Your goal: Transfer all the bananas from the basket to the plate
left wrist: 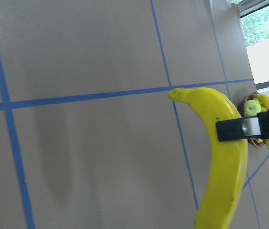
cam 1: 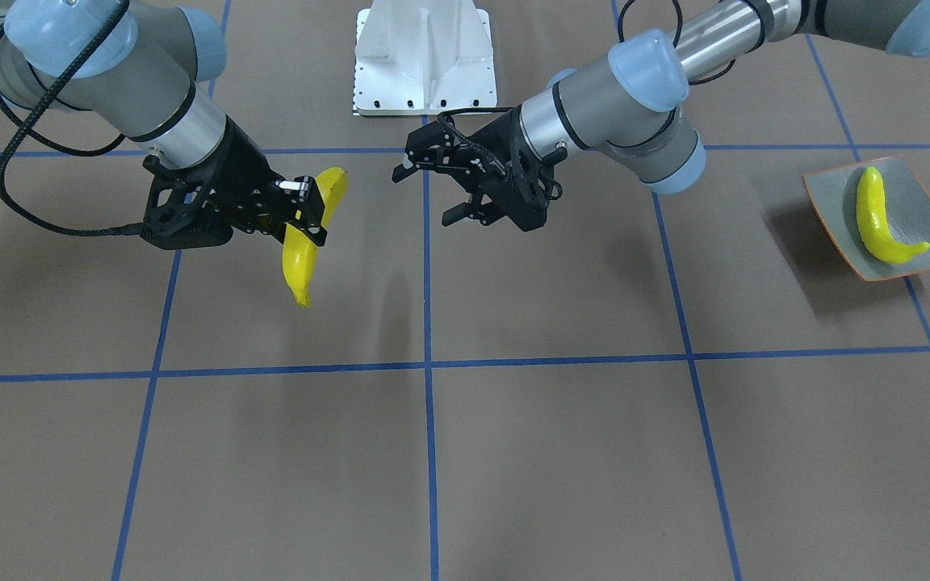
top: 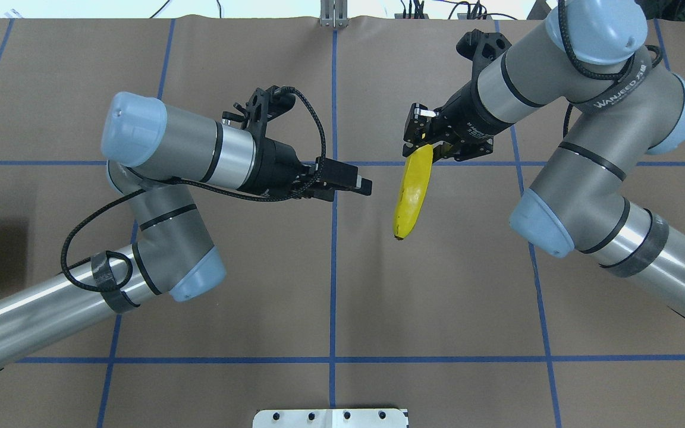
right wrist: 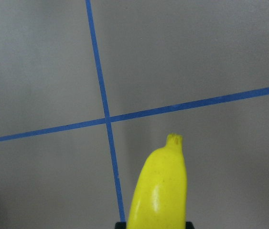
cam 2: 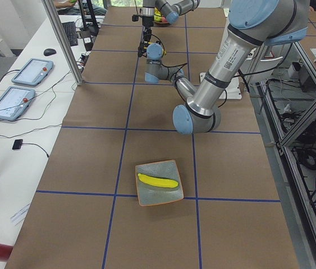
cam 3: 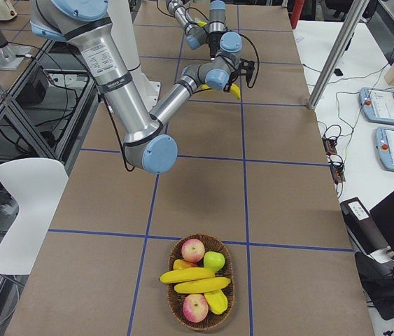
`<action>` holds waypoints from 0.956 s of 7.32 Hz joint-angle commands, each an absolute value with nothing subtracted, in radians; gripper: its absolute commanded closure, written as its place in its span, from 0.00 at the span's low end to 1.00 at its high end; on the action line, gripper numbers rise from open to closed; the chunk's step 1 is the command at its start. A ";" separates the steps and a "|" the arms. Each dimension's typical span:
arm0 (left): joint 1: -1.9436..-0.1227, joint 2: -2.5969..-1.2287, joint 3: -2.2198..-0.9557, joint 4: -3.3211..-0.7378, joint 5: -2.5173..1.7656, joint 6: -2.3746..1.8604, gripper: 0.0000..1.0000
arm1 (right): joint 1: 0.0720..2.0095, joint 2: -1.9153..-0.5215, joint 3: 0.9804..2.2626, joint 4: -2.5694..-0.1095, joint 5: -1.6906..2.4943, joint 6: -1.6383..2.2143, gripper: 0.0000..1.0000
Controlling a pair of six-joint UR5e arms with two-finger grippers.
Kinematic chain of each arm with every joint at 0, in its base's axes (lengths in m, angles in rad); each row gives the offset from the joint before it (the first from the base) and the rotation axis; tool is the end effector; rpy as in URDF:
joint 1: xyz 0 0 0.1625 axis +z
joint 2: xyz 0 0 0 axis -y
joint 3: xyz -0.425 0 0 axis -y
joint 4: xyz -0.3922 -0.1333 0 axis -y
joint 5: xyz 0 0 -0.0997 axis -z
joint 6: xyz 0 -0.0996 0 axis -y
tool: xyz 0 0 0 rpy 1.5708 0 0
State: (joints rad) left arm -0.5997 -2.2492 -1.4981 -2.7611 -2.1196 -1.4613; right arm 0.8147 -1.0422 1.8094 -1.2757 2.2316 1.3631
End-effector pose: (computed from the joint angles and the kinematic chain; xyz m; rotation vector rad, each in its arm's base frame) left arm 0.4904 -0.4338 0.1539 0.2356 1.7487 0.1373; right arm -0.3687 -0.4961 0.2085 -0.0203 -1.1780 0.1846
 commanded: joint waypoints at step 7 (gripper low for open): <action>-0.545 -2.318 -1.399 -2.941 -2.071 -1.443 0.14 | 0.815 -1.040 1.807 -1.221 2.352 1.376 1.00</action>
